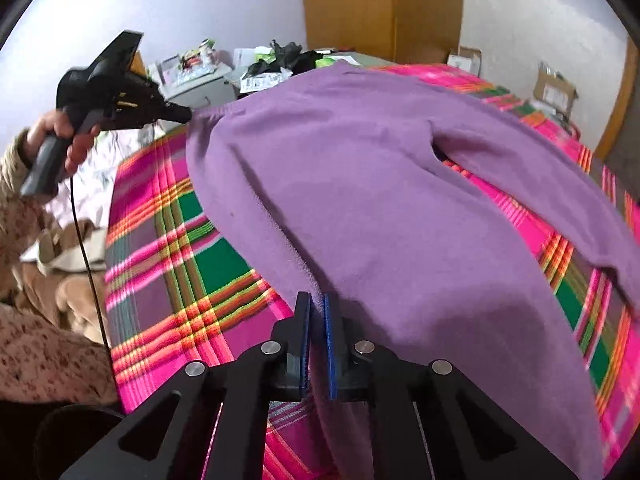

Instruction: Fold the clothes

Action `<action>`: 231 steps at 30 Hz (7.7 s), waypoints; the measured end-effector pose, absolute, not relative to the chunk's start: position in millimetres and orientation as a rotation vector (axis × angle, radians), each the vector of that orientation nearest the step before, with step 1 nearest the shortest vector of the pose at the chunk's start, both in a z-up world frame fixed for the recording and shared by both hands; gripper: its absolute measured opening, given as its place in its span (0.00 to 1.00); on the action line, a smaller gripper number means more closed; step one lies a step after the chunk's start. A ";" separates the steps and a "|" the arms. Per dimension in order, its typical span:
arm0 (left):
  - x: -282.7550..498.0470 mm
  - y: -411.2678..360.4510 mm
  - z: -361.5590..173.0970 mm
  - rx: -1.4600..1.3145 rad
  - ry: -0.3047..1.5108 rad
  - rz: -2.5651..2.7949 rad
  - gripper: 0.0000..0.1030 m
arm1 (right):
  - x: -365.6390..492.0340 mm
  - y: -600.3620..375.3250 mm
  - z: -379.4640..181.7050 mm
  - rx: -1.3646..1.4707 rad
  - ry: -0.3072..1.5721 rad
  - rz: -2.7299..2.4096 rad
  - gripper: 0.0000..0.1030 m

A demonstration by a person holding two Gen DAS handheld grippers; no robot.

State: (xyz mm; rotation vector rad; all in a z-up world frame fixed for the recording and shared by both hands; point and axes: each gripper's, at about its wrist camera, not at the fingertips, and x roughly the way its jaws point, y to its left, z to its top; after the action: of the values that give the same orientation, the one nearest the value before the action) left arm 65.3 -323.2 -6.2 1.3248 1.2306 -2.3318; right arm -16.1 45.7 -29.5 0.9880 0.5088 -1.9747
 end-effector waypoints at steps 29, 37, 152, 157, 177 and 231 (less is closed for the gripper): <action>56.2 -329.4 -18.5 1.322 1.354 -2.302 0.15 | 8.2 -44.4 -41.8 0.890 0.668 -1.931 0.04; 71.1 -335.5 -17.1 1.247 1.373 -2.348 0.03 | 37.6 -47.1 -26.8 0.827 0.671 -1.867 0.03; -150.6 -330.6 -14.9 1.533 1.252 -2.572 0.33 | -89.8 28.0 -41.7 1.140 0.158 -2.039 0.37; -142.1 -342.7 -22.4 1.530 1.361 -2.527 0.24 | -91.8 24.8 -44.0 1.147 0.147 -2.038 0.37; -131.9 -349.9 -9.9 1.368 1.048 -2.536 0.04 | -90.1 4.9 -44.5 1.135 0.177 -2.005 0.37; -283.9 -283.4 -5.4 1.559 0.658 -2.608 0.04 | -324.8 1.1 -39.8 1.190 0.387 -2.157 0.37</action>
State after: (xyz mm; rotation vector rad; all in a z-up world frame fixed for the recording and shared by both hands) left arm -283.9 -283.4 -5.4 1.5590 0.6577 -2.6075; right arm -324.8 1.1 -39.8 1.1899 0.3874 -2.1575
